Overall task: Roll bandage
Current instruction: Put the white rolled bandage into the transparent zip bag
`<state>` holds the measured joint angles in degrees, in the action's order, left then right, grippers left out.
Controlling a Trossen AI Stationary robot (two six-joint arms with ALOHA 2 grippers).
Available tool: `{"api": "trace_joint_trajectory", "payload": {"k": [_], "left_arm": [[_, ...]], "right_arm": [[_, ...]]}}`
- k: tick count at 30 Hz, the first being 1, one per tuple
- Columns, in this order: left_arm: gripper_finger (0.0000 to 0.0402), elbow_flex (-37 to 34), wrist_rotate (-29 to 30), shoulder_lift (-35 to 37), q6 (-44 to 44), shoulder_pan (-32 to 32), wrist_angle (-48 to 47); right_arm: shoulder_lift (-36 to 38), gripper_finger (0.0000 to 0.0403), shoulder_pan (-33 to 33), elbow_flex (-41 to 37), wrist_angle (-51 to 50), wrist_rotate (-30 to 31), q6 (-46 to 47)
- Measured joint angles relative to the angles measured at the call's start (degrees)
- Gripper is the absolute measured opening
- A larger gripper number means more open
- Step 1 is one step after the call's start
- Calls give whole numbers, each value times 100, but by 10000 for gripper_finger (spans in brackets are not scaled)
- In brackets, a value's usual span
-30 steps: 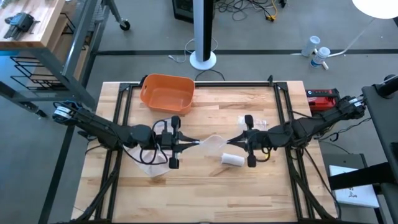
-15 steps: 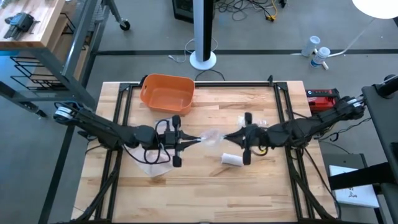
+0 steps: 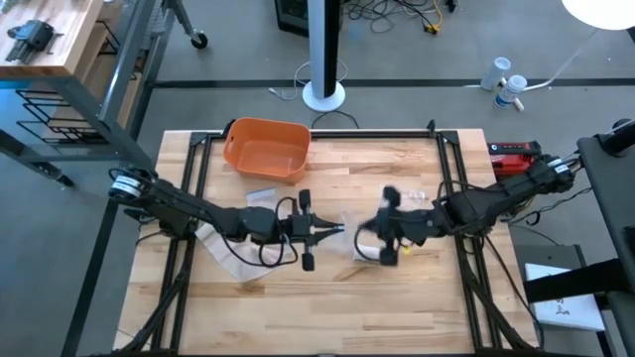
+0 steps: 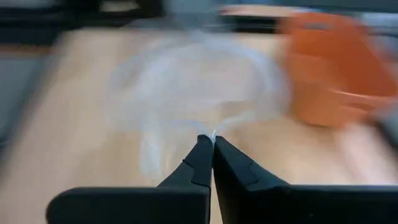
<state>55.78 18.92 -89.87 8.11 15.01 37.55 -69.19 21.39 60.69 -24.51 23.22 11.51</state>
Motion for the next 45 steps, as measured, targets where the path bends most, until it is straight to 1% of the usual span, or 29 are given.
{"api": "trace_joint_trajectory", "payload": {"k": [2,3,4,5,7,9,10,11,12,13,15,16,17,18,19,21,22,23,24,27,28,30,35,39,43,45], "left_arm": [[8,125,0,-84,-65,-5,7],[8,186,-1,-136,-72,-7,50],[8,207,-39,-164,-41,-7,12],[8,228,-141,-205,13,-7,-77],[8,277,-306,-280,68,-7,-243],[8,259,-299,-244,77,-8,-417],[8,259,-282,-209,71,-16,-458],[8,259,-197,-155,72,-16,-496],[8,257,-84,-101,71,-18,-547],[8,257,-6,-91,53,-24,-500],[8,229,53,-91,34,-41,-419],[8,223,7,-112,3,-45,-397],[8,223,-144,-151,-22,-56,-350],[8,224,-372,-190,-27,-61,-323],[8,224,-615,-216,-27,-59,-326],[8,224,-973,-274,-26,-59,-339],[8,224,-981,-283,-21,-55,-355],[8,224,-893,-284,-19,-55,-354],[8,223,-674,-280,-14,-56,-350],[8,198,130,-262,-10,-68,-327],[8,198,324,-262,-11,-70,-325],[8,198,394,-296,-44,-70,-297],[8,196,154,-524,-188,-59,-294],[8,194,165,-817,-287,-76,-289],[8,194,439,-1138,-337,-153,-287],[8,194,463,-1293,-402,-187,-231]], "right_arm": [[-4,0,41,93,-59,-926,-384],[-4,0,60,155,-98,-1104,-497],[-4,0,63,229,-197,-1075,-509],[5,0,58,311,-397,-850,-495],[13,0,43,480,-912,-1,-338],[13,0,36,641,-1382,796,-15],[18,0,36,687,-1483,936,106],[26,0,49,707,-1525,880,115],[26,0,63,722,-1534,614,56],[25,0,78,726,-1508,163,-109],[17,0,118,728,-1322,-962,-521],[9,0,129,727,-1229,-1455,-720],[7,0,139,728,-1172,-1718,-892],[5,0,145,728,-1175,-1673,-984],[8,0,144,724,-1217,-1359,-960],[9,0,118,719,-1315,-180,-684],[11,0,109,719,-1334,336,-533],[17,0,105,720,-1328,576,-477],[18,0,109,729,-1323,517,-507],[0,0,195,769,-1208,-416,-815],[-2,0,204,769,-1240,-588,-850],[1,0,217,775,-1264,-542,-854],[51,0,216,828,-1606,-363,-729],[57,0,210,817,-1981,-278,-677],[41,0,185,453,-2029,83,-459],[35,0,183,159,-1915,260,-358]]}}
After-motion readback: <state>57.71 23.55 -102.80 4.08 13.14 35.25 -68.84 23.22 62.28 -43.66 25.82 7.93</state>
